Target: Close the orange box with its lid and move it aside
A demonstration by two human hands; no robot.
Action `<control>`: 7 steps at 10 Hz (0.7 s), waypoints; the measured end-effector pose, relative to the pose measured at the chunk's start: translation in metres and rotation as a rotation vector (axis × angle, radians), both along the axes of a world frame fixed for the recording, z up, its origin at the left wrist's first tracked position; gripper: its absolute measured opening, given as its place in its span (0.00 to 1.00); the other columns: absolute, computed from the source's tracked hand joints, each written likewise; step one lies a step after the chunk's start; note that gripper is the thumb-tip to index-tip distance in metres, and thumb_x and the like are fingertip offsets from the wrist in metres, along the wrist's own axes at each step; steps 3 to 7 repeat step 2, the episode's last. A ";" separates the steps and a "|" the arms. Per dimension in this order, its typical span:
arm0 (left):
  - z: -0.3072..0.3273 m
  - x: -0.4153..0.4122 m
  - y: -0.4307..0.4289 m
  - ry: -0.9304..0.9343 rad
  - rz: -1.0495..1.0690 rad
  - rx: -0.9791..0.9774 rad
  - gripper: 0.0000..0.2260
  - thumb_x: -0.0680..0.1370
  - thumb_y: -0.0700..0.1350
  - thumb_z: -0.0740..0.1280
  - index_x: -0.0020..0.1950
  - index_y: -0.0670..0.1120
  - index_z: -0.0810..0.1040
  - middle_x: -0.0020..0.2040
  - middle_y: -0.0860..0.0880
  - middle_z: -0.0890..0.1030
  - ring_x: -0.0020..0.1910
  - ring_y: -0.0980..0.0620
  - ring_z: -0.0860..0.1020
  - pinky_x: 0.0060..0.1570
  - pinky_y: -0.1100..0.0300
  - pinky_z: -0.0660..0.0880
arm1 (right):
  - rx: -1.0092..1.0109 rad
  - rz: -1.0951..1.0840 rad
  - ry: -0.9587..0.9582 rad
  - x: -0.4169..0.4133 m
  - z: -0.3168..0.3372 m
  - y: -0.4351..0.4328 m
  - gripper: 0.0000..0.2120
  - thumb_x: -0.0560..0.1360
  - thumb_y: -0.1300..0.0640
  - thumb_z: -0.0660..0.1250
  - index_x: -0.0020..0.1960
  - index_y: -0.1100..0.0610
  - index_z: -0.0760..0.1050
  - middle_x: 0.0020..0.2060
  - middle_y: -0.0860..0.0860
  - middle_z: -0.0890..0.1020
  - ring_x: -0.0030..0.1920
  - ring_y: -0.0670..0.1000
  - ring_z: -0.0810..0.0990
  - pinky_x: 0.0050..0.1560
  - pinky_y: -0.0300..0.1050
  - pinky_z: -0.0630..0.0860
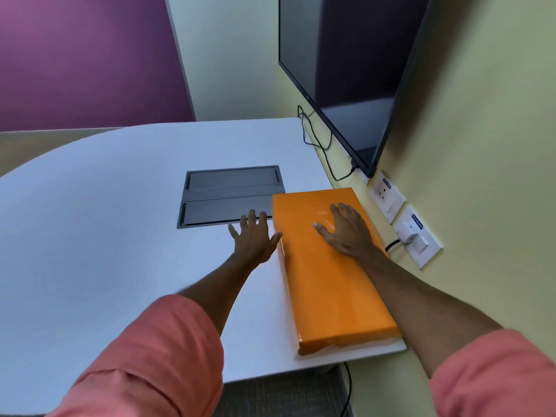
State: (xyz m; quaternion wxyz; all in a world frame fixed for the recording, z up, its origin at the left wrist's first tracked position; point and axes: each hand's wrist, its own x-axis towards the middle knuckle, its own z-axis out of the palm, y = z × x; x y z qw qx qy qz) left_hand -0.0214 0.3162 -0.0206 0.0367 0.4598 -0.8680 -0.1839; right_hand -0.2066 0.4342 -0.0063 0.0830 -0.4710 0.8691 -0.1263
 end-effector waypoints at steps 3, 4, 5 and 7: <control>0.022 0.048 -0.049 -0.045 0.010 -0.172 0.33 0.79 0.63 0.52 0.79 0.46 0.52 0.81 0.43 0.48 0.79 0.41 0.45 0.73 0.35 0.42 | -0.072 0.105 0.142 0.063 0.017 -0.066 0.33 0.77 0.38 0.53 0.75 0.57 0.59 0.75 0.58 0.63 0.76 0.58 0.58 0.76 0.59 0.54; 0.022 0.048 -0.049 -0.045 0.010 -0.172 0.33 0.79 0.63 0.52 0.79 0.46 0.52 0.81 0.43 0.48 0.79 0.41 0.45 0.73 0.35 0.42 | -0.072 0.105 0.142 0.063 0.017 -0.066 0.33 0.77 0.38 0.53 0.75 0.57 0.59 0.75 0.58 0.63 0.76 0.58 0.58 0.76 0.59 0.54; 0.022 0.048 -0.049 -0.045 0.010 -0.172 0.33 0.79 0.63 0.52 0.79 0.46 0.52 0.81 0.43 0.48 0.79 0.41 0.45 0.73 0.35 0.42 | -0.072 0.105 0.142 0.063 0.017 -0.066 0.33 0.77 0.38 0.53 0.75 0.57 0.59 0.75 0.58 0.63 0.76 0.58 0.58 0.76 0.59 0.54; 0.022 0.048 -0.049 -0.045 0.010 -0.172 0.33 0.79 0.63 0.52 0.79 0.46 0.52 0.81 0.43 0.48 0.79 0.41 0.45 0.73 0.35 0.42 | -0.072 0.105 0.142 0.063 0.017 -0.066 0.33 0.77 0.38 0.53 0.75 0.57 0.59 0.75 0.58 0.63 0.76 0.58 0.58 0.76 0.59 0.54</control>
